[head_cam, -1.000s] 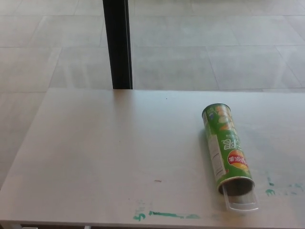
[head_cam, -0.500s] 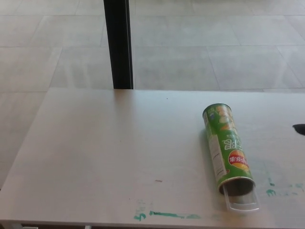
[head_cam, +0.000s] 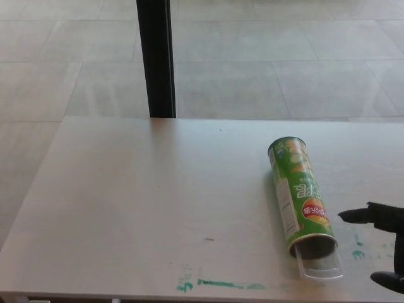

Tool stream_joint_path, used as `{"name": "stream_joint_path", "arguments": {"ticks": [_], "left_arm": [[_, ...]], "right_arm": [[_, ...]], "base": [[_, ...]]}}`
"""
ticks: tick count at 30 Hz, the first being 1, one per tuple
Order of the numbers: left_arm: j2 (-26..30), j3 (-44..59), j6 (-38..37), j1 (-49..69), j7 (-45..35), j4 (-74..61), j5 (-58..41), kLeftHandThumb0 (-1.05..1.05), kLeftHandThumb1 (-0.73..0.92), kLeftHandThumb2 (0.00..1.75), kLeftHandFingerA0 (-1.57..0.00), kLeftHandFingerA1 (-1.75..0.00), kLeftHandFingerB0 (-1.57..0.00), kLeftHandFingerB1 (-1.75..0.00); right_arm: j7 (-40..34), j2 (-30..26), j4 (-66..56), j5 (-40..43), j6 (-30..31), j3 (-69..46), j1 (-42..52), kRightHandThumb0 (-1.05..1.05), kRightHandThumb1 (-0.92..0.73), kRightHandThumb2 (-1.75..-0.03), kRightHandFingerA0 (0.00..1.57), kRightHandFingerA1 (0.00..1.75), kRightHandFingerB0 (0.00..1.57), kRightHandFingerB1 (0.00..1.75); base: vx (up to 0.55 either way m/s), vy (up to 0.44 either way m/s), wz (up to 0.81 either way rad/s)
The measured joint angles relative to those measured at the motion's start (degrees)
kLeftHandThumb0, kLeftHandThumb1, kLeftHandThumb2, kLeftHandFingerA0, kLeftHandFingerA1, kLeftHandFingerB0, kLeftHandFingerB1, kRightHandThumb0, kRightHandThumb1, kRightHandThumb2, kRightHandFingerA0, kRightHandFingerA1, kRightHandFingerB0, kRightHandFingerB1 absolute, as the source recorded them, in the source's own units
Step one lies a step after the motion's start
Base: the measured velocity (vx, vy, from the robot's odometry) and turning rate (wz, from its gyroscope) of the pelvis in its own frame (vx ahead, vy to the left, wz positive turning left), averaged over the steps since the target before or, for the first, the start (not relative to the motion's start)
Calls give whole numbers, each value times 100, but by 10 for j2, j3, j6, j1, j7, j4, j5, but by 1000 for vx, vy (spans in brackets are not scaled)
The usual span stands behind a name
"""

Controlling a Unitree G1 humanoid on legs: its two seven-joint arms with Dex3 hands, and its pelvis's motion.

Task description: Use the finger on the right hand of the robot to pull out the chips tray kept inside a container in the middle of the desk

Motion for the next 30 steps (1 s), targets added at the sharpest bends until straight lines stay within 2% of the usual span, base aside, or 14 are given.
{"name": "stream_joint_path", "arguments": {"ticks": [2, 3, 6, 8, 9, 10, 11, 16, 20, 21, 27, 28, 29, 30], "left_arm": [[0, 0, 0, 0, 0, 0, 0, -38, 75, 63, -47, -41, -36, -36], [0, 0, 0, 0, 0, 0, 0, -39, 75, 62, -47, -41, -37, -36], [0, 0, 0, 2, 0, 0, 0, -40, 74, 62, -49, -42, -37, -36], [0, 0, 0, 2, 0, 0, 0, -39, 76, 62, -47, -42, -36, -36], [0, 0, 0, 2, 0, 0, 0, -40, 75, 62, -48, -43, -37, -36], [0, 0, 0, 2, 0, 0, 0, -40, 75, 62, -48, -43, -37, -36], [0, 0, 0, 3, 0, 0, 0, -39, 75, 62, -48, -42, -37, -36], [0, 0, 0, 2, 0, 1, 0, -39, 75, 62, -48, -43, -37, -36], [1, 0, 0, 1, -1, 4, -1, -38, 76, 62, -46, -43, -36, -36], [2, 0, 0, 1, -2, 4, -2, -39, 75, 62, -48, -43, -37, -36], [5, 0, 0, 4, -3, -2, -2, -40, 75, 62, -48, -42, -37, -36], [6, -1, 0, 5, -4, -3, -2, -39, 75, 62, -46, -43, -37, -36], [7, -1, 0, 5, -4, -5, -2, -37, 76, 62, -48, -42, -37, -36], [9, -1, 0, 7, -4, -9, -2, -37, 76, 62, -48, -43, -37, -36]], "right_arm": [[-1, -3, 7, -13, -2, 12, -6, -15, -50, -56, 83, 132, 41, 36], [-2, -6, 13, -22, -4, 19, -10, -17, -54, -58, 76, 138, 37, 35], [-5, -17, 27, -48, -7, 40, -25, -25, -49, -66, 81, 127, 37, 41], [-7, -24, 35, -63, -10, 53, -35, -19, -55, -58, 75, 137, 37, 35], [-7, -27, 40, -71, -11, 59, -40, -27, -51, -67, 78, 129, 36, 41], [-8, -30, 43, -77, -12, 64, -44, -27, -51, -67, 78, 129, 36, 41], [-9, -35, 49, -87, -14, 72, -51, -18, -53, -57, 78, 134, 41, 36], [-22, -44, 81, -126, -27, 103, -76, -18, -53, -58, 77, 139, 39, 37], [-35, -45, 102, -154, -39, 124, -94, -22, -52, -56, 81, 127, 44, 36], [-41, -45, 108, -164, -44, 129, -98, -18, -54, -57, 77, 135, 41, 36], [-70, -45, 128, -207, -61, 157, -118, -19, -56, -56, 76, 136, 39, 36], [-74, -45, 132, -213, -63, 162, -121, -21, -57, -59, 73, 138, 36, 36], [-79, -45, 137, -219, -66, 167, -124, -29, -53, -70, 76, 126, 34, 43], [-83, -45, 138, -226, -67, 172, -128, -19, -58, -57, 75, 136, 38, 36]], "base": [[0, 0, 0], [0, 0, 0], [0, 0, 0], [0, 0, 0], [0, 0, 0], [0, 0, 0], [0, 0, 0], [0, 0, 0], [0, 0, 0], [0, 0, 0], [0, 0, 0], [0, 0, 0], [0, 0, 0], [0, 0, 0]]}}
